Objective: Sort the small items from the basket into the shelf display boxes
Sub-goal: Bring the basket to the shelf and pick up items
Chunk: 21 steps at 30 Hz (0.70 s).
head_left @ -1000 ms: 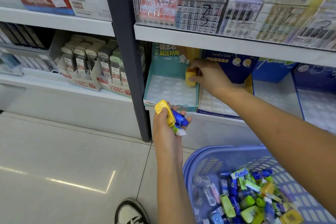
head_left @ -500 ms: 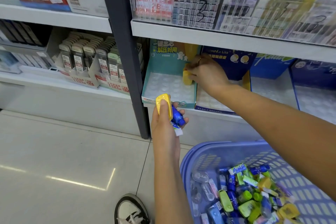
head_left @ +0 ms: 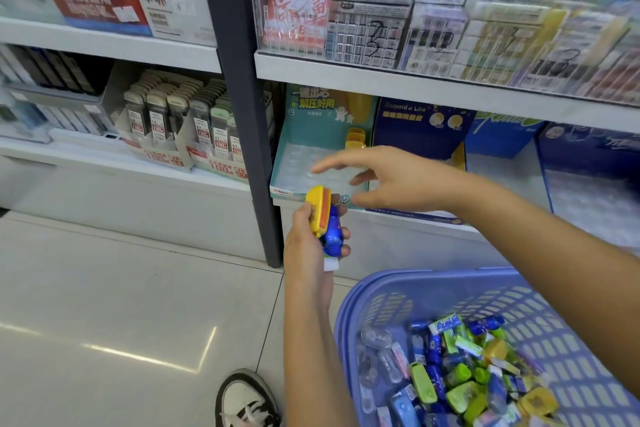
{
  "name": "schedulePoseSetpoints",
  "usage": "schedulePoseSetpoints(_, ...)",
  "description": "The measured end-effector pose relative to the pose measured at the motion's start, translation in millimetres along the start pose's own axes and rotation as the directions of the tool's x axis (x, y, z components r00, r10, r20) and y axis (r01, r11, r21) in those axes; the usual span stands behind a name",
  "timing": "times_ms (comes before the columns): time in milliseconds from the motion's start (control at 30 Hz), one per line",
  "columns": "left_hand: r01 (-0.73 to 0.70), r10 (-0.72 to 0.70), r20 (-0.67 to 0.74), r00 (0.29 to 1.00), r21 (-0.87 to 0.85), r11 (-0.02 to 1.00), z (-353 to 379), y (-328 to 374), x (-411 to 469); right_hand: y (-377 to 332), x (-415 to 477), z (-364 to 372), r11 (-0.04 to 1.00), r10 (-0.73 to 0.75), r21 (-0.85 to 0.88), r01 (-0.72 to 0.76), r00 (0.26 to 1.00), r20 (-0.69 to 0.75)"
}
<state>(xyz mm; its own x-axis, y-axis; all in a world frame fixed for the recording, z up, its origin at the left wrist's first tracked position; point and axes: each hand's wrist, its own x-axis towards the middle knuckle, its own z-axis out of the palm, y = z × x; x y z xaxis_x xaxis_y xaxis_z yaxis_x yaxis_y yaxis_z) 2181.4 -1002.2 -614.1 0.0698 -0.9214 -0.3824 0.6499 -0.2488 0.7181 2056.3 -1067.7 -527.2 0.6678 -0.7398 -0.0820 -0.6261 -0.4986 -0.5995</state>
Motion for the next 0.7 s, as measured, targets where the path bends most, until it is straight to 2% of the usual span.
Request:
schedulePoseSetpoints(67,0.033,-0.036,0.033,0.999,0.077,0.997,0.0,0.5,-1.3,3.9,-8.8,2.7,0.969,0.046,0.238,-0.064,0.996,0.080)
schedulePoseSetpoints(133,0.063,-0.073,0.071,0.995,0.135,0.989,1.5,0.1,-2.9,9.2,-12.1,4.0,0.931,0.077,0.352,-0.094,0.995,0.063)
schedulePoseSetpoints(267,0.115,-0.122,0.096,0.988,0.078,0.990,5.6,-2.0,-4.7,19.8,-8.5,1.7,0.942,0.073,0.328,-0.070,0.997,0.005)
schedulePoseSetpoints(300,0.125,-0.128,0.075,0.989,0.038,0.991,6.6,-1.9,-3.8,24.2,-5.8,0.3,0.939,0.068,0.341,-0.051,0.997,-0.040)
schedulePoseSetpoints(367,0.130,-0.128,0.030,0.991,-0.046,0.990,8.4,-1.1,-1.7,36.6,1.6,-3.4,0.928,0.129,0.369,-0.041,0.968,-0.217)
schedulePoseSetpoints(433,0.113,-0.115,-0.007,0.993,-0.135,0.984,8.6,-0.1,1.2,50.9,13.0,-8.1,0.970,0.207,0.213,-0.121,0.869,-0.449)
schedulePoseSetpoints(500,0.085,-0.089,-0.007,0.996,-0.218,0.972,8.1,0.0,2.6,62.2,25.4,-10.9,0.971,0.221,0.046,-0.237,0.797,-0.562)
schedulePoseSetpoints(633,0.023,-0.017,0.025,1.000,-0.260,0.965,3.1,-2.0,3.6,73.1,44.7,-2.3,0.939,0.173,-0.188,-0.287,0.869,-0.464)
schedulePoseSetpoints(700,0.011,-0.005,0.024,1.000,-0.242,0.970,0.0,-1.9,4.2,77.4,49.5,2.3,0.925,0.195,-0.222,-0.308,0.887,-0.418)
